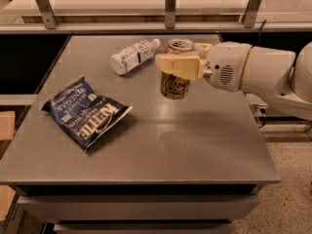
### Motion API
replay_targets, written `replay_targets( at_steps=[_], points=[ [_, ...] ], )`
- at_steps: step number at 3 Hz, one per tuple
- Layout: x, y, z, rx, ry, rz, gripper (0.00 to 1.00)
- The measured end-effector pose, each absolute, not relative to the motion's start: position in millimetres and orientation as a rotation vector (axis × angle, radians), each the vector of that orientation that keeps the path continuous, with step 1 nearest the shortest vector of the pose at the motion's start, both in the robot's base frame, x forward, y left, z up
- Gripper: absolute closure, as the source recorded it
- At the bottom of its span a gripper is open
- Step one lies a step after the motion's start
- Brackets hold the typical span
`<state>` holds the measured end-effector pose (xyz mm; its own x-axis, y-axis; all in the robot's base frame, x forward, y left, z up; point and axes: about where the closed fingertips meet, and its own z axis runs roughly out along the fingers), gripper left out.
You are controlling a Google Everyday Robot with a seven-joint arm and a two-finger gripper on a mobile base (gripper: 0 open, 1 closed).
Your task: Move orange can near blue chip bag
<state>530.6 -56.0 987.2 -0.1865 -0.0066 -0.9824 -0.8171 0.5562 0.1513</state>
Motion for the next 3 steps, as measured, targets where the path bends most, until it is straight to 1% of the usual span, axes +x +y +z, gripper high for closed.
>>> replay_targets(
  at_steps=[1, 3],
  points=[
    [530, -55, 987, -0.716, 1.603, 0.852, 1.00],
    [511, -36, 978, -0.739, 1.593, 0.886, 1.00]
  ],
)
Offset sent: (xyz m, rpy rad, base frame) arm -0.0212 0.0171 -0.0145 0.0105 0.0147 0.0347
